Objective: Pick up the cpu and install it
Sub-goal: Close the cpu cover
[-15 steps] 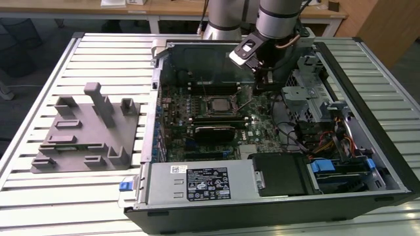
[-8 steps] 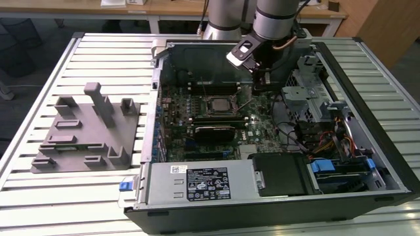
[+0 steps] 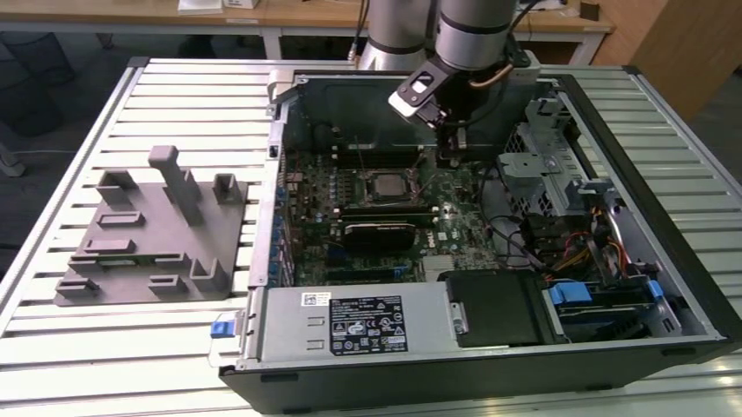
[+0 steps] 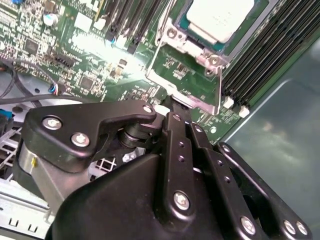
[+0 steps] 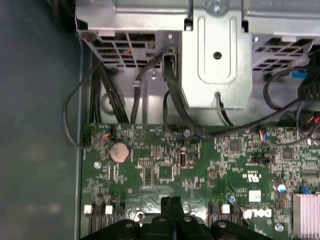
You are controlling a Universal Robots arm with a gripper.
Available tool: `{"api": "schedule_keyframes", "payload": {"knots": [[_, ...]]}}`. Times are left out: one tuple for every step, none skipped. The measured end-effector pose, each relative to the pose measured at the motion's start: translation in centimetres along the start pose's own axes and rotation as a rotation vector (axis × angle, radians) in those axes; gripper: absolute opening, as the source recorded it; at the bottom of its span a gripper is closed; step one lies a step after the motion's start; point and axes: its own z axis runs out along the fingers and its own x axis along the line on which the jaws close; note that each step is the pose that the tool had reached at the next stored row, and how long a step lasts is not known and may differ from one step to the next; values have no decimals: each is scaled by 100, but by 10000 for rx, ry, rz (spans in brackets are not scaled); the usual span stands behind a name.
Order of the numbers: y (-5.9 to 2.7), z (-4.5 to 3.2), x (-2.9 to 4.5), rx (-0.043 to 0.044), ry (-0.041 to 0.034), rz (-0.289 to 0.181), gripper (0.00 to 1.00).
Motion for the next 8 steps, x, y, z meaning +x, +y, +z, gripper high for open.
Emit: {"api": "schedule_keyframes", "payload": {"knots": [[-13,-2,0,0,0,0,11],[-28,-3,1,0,1,-1,11],[-45,-4,0,-1,2,0,11],[-65,-5,0,-1,2,-1,11],[-86,-6,0,-1,2,-1,11],[-101,-7,0,0,1,0,11],[-108,-7,0,-1,0,0,11],[-112,-7,0,0,1,-1,11]]}}
